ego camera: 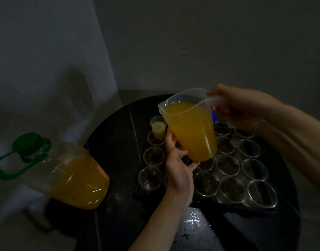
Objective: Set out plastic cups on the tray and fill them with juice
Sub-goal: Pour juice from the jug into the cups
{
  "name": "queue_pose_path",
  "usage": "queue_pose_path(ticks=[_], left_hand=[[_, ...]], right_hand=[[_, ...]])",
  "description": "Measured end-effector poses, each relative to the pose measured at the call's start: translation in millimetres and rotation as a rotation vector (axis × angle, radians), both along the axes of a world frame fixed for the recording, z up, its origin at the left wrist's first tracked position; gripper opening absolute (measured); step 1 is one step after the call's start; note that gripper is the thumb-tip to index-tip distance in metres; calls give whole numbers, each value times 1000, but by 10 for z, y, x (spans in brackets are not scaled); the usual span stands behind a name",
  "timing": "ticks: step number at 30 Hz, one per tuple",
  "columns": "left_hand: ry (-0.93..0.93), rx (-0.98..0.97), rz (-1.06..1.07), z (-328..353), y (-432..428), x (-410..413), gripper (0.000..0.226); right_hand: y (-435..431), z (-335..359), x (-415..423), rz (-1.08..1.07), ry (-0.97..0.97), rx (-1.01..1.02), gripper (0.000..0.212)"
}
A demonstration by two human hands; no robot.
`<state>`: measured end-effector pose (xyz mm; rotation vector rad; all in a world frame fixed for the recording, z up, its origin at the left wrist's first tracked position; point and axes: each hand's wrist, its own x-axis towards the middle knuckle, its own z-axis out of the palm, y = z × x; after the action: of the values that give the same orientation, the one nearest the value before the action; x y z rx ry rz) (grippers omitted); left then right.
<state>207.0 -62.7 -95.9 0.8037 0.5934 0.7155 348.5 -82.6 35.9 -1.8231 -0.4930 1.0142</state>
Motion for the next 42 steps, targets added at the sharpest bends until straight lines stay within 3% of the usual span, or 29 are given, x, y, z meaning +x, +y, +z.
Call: queue_pose_path(ticks=[37, 42], left_hand=[[-23, -17, 18, -190, -20, 20, 76], [-45, -41, 20, -178, -7, 21, 76]], right_hand=[[91, -144, 14, 17, 51, 2, 16], [117, -109, 28, 55, 4, -69, 24]])
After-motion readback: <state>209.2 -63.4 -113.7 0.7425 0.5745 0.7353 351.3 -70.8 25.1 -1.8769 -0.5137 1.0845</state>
